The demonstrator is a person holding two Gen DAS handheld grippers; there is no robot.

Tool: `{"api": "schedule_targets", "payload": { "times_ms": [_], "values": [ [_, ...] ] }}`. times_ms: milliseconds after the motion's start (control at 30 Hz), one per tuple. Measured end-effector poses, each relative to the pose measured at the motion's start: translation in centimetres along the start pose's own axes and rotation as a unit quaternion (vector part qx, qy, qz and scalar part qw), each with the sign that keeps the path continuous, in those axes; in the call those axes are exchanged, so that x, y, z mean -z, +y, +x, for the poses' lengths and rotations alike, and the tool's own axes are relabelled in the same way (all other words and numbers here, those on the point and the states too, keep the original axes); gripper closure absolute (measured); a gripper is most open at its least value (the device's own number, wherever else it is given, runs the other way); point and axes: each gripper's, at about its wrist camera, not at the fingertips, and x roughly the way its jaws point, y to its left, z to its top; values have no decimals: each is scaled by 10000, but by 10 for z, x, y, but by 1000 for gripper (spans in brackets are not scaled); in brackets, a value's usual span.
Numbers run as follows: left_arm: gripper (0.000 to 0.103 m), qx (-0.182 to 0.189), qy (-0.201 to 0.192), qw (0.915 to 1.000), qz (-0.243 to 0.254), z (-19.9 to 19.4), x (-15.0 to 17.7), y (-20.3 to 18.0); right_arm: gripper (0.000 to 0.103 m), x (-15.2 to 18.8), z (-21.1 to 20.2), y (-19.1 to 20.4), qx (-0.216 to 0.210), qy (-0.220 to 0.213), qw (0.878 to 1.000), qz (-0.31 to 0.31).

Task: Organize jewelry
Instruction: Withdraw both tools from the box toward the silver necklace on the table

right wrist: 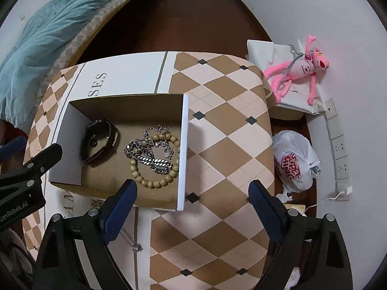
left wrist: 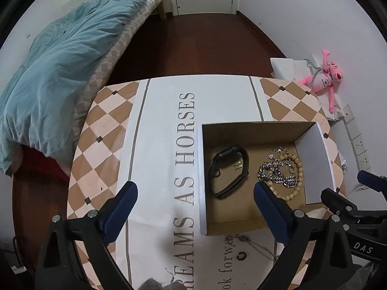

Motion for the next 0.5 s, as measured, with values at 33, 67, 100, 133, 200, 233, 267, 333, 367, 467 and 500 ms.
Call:
{"api": "schedule_targets", "payload": {
  "times_ms": [33, 67, 100, 133, 200, 233, 267, 333, 367, 467, 500],
  "values": [
    [5, -7, -13, 10000, -16, -1, 2, 1, 8, 1, -1, 1, 6, -30, 10000, 10],
    [5, -18, -31, 10000, -29, -3, 3, 1, 8, 3, -3, 1, 10, -69, 10000, 26],
    [5, -14, -49, 10000, -39, -5, 5, 2, 8, 5, -5, 2, 20, -99, 9999, 41],
    [5, -3, -74, 10000, -47, -8, 7, 2, 8, 7, -8, 3, 27, -142, 9999, 51],
    [5, 14, -153, 9998, -86, -15, 12, 3, 8, 11, -15, 3, 40, -240, 9997, 80],
    [5, 25, -193, 9998, -94, -19, 14, 3, 8, 14, -19, 4, 66, -311, 9994, 95],
    [5, 31, -226, 9997, -92, -22, 17, 3, 8, 16, -23, 4, 91, -367, 9992, 112],
    [5, 33, -301, 9995, -76, -30, 22, 1, 8, 21, -32, 4, 134, -499, 9986, 138],
    [5, 43, -332, 9994, -73, -34, 23, 1, 8, 23, -38, 4, 163, -579, 9981, 156],
    [5, 54, -446, 9989, -96, -47, 30, -1, 8, 31, -53, 4, 243, -780, 9965, 185],
    [5, 56, -490, 9987, -97, -51, 32, -1, 8, 33, -58, 3, 255, -834, 9960, 202]
  ]
}}
